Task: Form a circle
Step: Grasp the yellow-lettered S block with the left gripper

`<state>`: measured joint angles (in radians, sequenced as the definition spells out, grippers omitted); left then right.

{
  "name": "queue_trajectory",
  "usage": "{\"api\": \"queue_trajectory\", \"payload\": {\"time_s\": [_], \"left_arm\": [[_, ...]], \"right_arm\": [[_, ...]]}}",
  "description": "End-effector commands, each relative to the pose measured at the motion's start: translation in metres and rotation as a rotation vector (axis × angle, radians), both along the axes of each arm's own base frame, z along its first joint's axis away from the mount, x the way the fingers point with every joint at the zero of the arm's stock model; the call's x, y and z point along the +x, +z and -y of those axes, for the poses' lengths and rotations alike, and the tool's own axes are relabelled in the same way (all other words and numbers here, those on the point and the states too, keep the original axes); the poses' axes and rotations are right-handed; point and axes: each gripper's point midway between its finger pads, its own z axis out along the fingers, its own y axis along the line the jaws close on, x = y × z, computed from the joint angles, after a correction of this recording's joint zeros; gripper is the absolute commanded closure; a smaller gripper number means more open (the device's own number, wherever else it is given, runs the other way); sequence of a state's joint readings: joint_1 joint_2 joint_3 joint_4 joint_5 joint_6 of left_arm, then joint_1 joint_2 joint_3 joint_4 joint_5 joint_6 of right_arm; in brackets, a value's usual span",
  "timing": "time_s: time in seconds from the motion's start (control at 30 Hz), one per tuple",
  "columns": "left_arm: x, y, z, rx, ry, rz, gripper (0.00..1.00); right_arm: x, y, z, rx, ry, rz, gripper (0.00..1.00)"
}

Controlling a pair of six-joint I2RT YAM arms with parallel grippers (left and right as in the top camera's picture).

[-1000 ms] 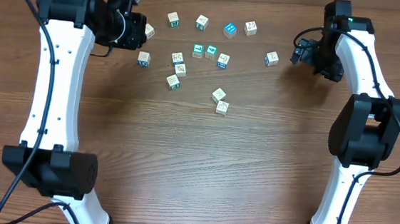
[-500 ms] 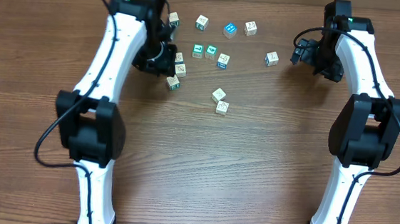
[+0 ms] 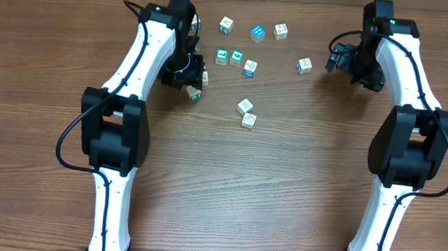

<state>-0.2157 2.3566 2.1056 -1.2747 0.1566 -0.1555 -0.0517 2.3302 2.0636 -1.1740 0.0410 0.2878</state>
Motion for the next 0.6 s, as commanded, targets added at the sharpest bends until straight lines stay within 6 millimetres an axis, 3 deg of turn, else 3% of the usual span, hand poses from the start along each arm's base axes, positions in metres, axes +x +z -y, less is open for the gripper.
{"api": "queue_trajectory", "payload": {"time_s": [0.0,0.57], "left_arm": [[0.002,-0.006,0.0,0.01,0.063,-0.01,0.46],[-0.003,-0.034,0.009,0.077,0.099,0.003,0.5]], "right_arm": [[0.007,0.018,0.001,-0.003,-0.005,0.048,0.0],[0.007,0.019,0.001,-0.004,-0.005,0.048,0.0]]}}
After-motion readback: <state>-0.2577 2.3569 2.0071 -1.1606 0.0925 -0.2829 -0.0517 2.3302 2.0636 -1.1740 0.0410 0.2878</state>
